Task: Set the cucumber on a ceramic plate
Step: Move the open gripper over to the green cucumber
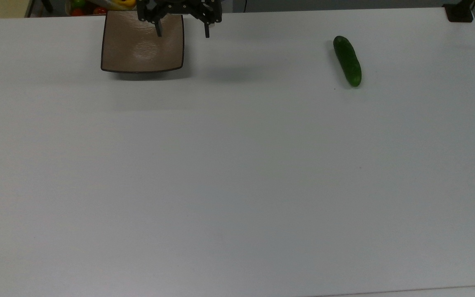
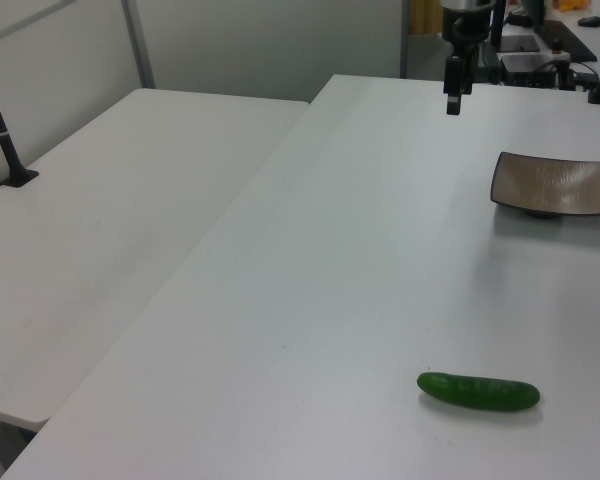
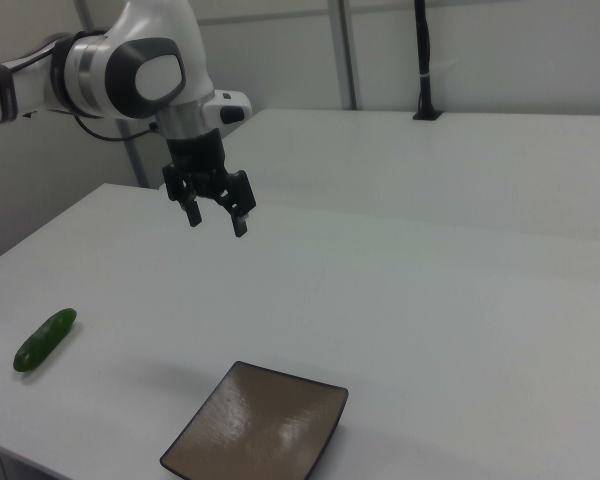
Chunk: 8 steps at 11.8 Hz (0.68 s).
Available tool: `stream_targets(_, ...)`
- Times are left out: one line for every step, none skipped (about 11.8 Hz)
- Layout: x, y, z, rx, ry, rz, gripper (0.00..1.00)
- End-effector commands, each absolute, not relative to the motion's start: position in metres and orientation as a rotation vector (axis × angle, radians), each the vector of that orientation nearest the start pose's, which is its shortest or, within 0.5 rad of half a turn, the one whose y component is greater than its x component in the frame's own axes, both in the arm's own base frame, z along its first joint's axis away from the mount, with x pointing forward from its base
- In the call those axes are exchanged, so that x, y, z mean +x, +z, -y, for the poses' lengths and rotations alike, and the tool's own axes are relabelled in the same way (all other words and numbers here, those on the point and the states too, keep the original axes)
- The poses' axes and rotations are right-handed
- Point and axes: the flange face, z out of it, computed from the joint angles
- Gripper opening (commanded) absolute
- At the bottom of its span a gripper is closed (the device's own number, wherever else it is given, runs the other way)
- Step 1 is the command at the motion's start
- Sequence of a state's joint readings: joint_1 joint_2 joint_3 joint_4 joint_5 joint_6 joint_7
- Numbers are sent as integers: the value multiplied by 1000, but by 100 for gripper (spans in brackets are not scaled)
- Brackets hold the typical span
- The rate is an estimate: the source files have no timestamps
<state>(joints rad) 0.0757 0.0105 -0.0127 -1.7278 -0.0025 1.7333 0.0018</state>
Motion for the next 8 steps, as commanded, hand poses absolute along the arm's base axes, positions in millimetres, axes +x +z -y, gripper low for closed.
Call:
stream_targets(556, 566, -39, -3127, 1, 112, 100)
stream_targets(557, 560, -39, -3128, 20, 115, 100)
stream_targets(558, 558, -39, -3122, 22, 108, 100)
stream_targets(559, 559, -41, -3111, 21, 107, 100)
stream_targets(560, 560, -40, -3096, 14, 98, 100)
stream_targets(561, 563, -41, -3087, 5, 96, 100)
stream_targets(561, 563, -43, -3085, 3, 100, 100)
stream_targets(560, 563, -46, -3084, 5, 109, 100)
